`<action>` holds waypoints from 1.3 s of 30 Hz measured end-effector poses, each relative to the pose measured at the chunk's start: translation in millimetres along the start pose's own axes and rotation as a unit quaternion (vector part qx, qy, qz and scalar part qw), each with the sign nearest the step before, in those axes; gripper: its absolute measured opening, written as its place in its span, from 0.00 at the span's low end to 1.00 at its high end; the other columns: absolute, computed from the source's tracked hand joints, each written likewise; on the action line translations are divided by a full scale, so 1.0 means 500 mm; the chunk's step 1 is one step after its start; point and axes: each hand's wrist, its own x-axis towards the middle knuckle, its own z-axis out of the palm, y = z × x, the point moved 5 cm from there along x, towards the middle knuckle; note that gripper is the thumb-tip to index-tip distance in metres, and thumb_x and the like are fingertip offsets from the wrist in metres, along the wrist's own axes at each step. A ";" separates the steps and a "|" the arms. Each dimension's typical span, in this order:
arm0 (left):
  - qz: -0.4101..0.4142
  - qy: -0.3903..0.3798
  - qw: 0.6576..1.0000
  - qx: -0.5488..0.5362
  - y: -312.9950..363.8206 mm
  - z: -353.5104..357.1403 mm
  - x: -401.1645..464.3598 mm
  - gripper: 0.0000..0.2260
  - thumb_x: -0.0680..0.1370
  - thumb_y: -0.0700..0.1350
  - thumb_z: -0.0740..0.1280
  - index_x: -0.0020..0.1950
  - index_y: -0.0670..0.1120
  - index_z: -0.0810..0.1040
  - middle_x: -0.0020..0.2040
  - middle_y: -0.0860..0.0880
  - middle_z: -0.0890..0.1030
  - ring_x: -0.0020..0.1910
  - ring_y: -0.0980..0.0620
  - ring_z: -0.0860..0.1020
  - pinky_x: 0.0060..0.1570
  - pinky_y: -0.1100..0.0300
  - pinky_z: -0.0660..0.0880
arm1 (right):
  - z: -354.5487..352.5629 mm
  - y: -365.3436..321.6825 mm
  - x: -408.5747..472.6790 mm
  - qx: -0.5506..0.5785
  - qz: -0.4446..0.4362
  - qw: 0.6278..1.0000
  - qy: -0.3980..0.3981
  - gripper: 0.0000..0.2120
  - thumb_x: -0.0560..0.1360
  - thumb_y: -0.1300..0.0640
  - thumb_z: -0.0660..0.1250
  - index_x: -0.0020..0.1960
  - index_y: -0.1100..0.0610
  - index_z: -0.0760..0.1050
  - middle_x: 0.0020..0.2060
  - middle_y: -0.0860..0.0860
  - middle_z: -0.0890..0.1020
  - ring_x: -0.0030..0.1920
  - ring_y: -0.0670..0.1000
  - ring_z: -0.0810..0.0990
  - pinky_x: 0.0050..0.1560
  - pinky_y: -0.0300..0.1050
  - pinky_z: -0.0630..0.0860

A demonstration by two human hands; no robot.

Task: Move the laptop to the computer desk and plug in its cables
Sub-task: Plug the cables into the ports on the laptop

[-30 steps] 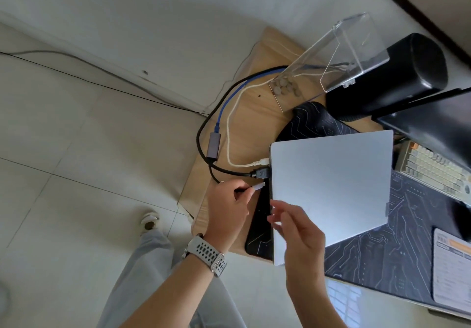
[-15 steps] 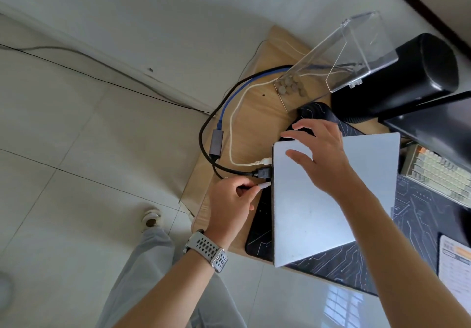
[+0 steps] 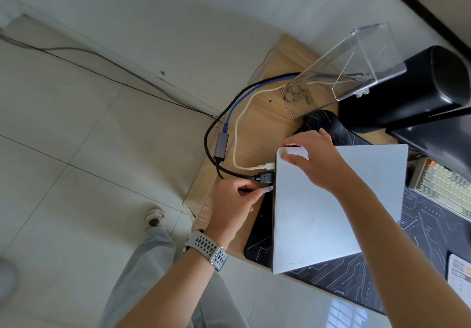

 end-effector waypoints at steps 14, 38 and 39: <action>0.011 0.061 0.998 0.015 0.012 0.011 -0.016 0.11 0.71 0.35 0.73 0.33 0.50 0.81 0.31 0.49 0.82 0.35 0.48 0.81 0.41 0.52 0.80 | -0.004 0.004 0.006 0.025 -0.044 0.999 0.011 0.11 0.76 0.54 0.66 0.57 0.56 0.78 0.54 0.49 0.80 0.59 0.50 0.73 0.73 0.51 0.49; 0.007 0.204 0.979 -0.004 0.009 0.055 -0.043 0.11 0.73 0.36 0.70 0.36 0.51 0.78 0.34 0.56 0.79 0.37 0.59 0.77 0.46 0.56 0.75 | -0.003 0.007 0.014 0.098 -0.003 0.995 0.005 0.10 0.73 0.57 0.70 0.53 0.58 0.80 0.44 0.46 0.78 0.48 0.46 0.73 0.70 0.60 0.61; -0.001 0.205 0.979 -0.013 0.009 0.057 -0.042 0.12 0.73 0.36 0.70 0.35 0.52 0.77 0.34 0.56 0.79 0.37 0.59 0.77 0.45 0.56 0.75 | -0.003 0.007 0.014 0.101 -0.001 0.995 0.006 0.10 0.73 0.57 0.71 0.53 0.58 0.80 0.43 0.46 0.78 0.48 0.46 0.73 0.70 0.60 0.61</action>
